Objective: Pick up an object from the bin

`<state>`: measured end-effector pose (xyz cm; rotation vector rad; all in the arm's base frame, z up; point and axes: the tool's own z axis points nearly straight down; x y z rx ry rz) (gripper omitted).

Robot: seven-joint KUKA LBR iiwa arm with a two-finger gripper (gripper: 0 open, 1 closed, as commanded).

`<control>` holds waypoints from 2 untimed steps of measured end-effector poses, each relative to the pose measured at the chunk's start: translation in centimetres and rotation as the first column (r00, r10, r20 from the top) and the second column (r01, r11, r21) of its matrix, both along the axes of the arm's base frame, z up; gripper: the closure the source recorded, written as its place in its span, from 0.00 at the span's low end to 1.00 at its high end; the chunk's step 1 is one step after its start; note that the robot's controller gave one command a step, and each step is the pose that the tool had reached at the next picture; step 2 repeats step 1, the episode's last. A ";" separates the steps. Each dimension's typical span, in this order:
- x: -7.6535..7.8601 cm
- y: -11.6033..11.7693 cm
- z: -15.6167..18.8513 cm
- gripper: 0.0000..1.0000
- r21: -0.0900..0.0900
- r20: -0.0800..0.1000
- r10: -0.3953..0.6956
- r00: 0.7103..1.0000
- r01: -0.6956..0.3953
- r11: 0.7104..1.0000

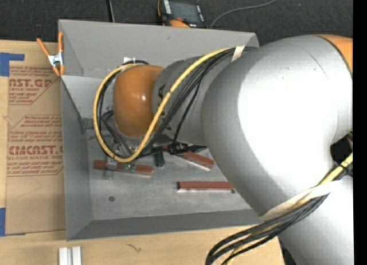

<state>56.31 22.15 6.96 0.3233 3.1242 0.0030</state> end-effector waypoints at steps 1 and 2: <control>-1.5 0.5 19.5 1.00 0.002 0.008 0.062 0.998 -0.062 0.998; -1.5 0.5 19.5 1.00 0.002 0.008 0.062 0.998 -0.062 0.998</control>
Offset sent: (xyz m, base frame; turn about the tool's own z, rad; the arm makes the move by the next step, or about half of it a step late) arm -0.0167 0.0037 0.1896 -0.0607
